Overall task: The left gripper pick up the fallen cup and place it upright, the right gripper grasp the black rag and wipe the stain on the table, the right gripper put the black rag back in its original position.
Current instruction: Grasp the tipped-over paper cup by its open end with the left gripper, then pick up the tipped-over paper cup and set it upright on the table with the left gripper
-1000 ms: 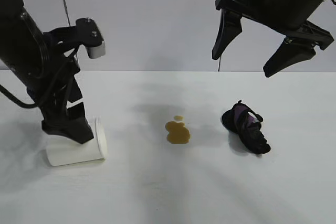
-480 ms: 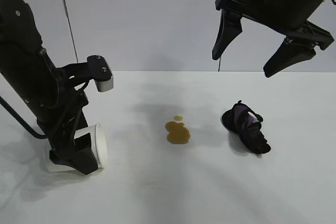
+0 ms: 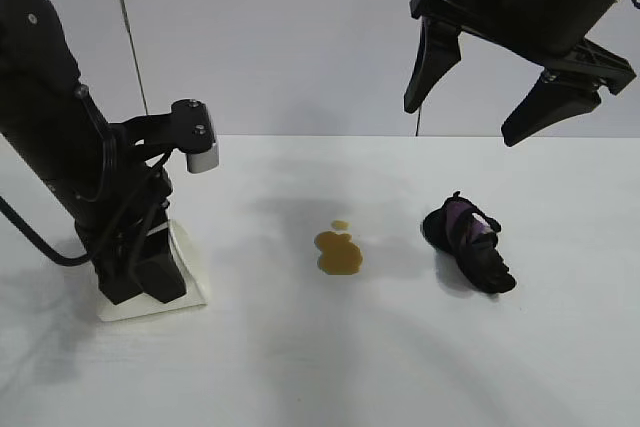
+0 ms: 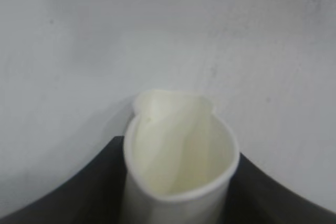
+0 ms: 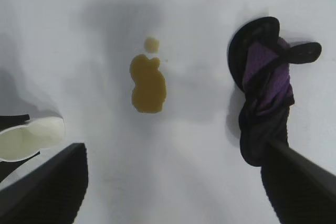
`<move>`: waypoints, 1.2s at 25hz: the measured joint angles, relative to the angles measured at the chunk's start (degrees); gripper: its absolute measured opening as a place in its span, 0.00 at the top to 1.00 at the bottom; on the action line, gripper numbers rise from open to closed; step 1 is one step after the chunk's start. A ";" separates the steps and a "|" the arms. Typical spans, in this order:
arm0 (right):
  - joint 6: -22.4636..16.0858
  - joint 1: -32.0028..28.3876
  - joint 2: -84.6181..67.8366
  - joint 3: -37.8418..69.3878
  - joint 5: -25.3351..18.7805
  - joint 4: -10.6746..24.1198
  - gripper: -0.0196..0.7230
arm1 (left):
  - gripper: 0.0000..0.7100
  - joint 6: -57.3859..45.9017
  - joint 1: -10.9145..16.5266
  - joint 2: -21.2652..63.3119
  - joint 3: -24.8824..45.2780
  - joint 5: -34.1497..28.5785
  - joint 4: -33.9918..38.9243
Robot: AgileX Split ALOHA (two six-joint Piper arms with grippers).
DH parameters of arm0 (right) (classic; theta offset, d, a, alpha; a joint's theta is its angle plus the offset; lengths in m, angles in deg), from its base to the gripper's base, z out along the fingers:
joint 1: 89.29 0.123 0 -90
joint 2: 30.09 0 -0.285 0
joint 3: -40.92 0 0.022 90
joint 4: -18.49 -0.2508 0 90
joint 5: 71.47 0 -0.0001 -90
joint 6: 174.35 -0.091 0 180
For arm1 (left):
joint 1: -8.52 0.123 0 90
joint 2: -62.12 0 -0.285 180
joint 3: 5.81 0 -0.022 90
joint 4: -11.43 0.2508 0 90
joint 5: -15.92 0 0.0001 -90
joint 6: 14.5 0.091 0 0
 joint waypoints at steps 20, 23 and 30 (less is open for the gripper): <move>0.00 0.00 0.00 0.00 0.25 0.14 0.14 | 0.53 65.23 20.49 -3.84 7.32 -35.42 -64.99; 0.00 0.00 0.00 0.00 0.25 0.21 0.14 | 0.53 71.37 20.49 -9.47 7.33 -35.49 -65.40; 0.00 0.00 0.00 0.00 0.21 0.77 0.14 | 0.53 78.94 20.49 -17.45 7.28 -36.85 -66.51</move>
